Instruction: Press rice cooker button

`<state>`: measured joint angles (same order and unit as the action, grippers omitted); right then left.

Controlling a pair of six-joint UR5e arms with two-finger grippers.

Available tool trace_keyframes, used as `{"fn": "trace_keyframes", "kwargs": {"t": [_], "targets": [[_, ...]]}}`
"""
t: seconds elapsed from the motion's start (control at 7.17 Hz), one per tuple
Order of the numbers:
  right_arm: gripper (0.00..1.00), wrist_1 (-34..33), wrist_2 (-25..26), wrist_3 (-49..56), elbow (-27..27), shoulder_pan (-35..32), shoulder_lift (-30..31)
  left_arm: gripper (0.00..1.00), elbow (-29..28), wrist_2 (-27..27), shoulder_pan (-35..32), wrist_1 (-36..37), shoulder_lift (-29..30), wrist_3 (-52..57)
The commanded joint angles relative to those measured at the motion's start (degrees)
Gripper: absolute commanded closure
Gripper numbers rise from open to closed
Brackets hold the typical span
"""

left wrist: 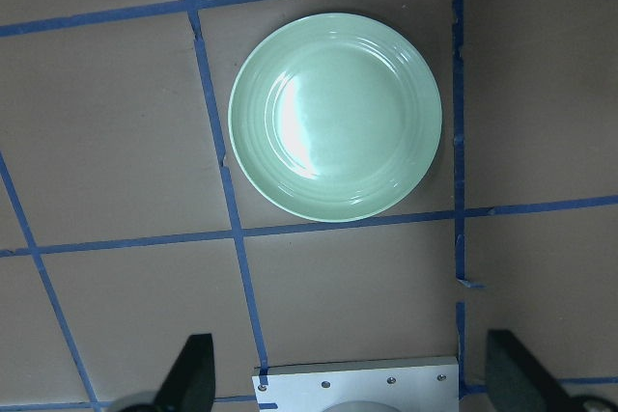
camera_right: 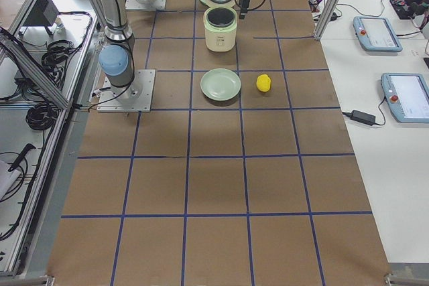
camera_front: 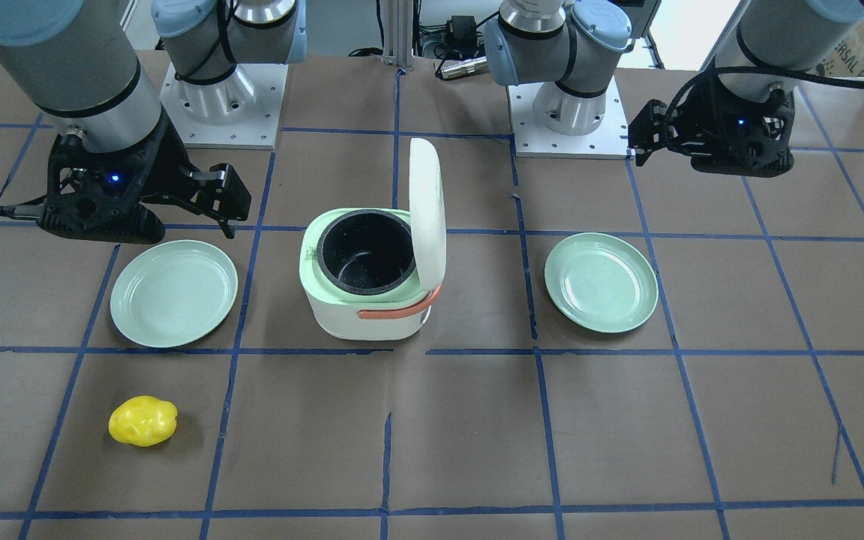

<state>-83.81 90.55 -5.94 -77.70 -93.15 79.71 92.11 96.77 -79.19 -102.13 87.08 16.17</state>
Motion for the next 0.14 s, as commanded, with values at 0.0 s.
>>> {"fn": "trace_keyframes", "kwargs": {"t": [0.0], "targets": [[0.0, 0.0, 0.0, 0.1, -0.1, -0.1, 0.0, 0.0, 0.0, 0.0, 0.0, 0.0, 0.0, 0.0]]}}
